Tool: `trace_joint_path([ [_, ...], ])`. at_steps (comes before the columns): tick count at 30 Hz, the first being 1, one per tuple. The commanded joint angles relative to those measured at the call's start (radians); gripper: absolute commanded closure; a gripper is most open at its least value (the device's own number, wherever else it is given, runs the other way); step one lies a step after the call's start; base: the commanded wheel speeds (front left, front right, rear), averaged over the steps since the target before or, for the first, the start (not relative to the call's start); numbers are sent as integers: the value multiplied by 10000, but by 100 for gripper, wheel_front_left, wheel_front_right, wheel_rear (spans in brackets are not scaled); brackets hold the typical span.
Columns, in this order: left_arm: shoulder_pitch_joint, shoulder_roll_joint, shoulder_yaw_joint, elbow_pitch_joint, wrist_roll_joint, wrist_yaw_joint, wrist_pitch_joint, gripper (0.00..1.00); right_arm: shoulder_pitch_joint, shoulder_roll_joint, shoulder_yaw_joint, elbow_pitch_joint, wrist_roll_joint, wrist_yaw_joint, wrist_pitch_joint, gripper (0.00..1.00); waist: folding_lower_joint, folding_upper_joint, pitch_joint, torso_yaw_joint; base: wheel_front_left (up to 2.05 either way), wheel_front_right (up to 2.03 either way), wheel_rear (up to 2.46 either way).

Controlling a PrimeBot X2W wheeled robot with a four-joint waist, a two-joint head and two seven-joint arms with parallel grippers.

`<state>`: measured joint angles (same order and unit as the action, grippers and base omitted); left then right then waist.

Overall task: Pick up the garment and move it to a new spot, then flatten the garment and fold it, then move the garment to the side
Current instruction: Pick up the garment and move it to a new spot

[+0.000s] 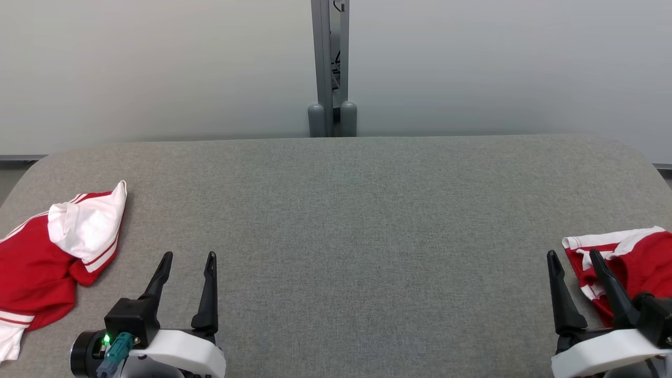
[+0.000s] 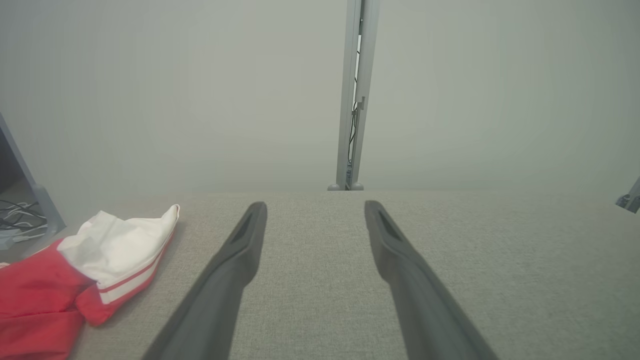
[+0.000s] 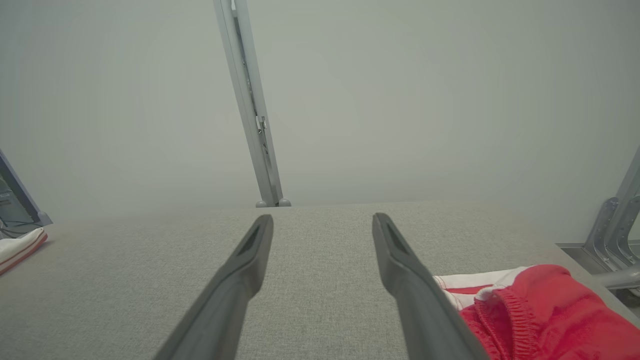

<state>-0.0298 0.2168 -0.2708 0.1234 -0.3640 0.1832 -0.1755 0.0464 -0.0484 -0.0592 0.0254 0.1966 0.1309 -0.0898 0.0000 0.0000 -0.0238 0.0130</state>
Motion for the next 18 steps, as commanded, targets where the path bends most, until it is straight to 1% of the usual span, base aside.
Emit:
trace_joint_path([
  [1,-156,90,22,-6,-51,49,24,0,27,-51,-23,44,59,-1,-72,0,0,0,5,4,0,0,0],
  [5,-199,65,29,-42,-96,91,34,0,40,-51,-10,33,32,-1,-66,0,0,0,45,78,0,0,0],
  [9,-229,55,135,-112,-180,150,-69,0,39,-48,51,-68,-57,-1,-40,0,0,0,108,487,0,0,0],
  [12,-268,18,217,-140,-255,198,-167,0,-4,-49,205,-191,-86,-1,24,0,0,0,105,1106,0,0,0],
  [18,-252,74,435,-84,-335,273,-366,0,-47,-51,372,-261,-5,-1,23,0,0,0,14,2645,0,0,0],
])
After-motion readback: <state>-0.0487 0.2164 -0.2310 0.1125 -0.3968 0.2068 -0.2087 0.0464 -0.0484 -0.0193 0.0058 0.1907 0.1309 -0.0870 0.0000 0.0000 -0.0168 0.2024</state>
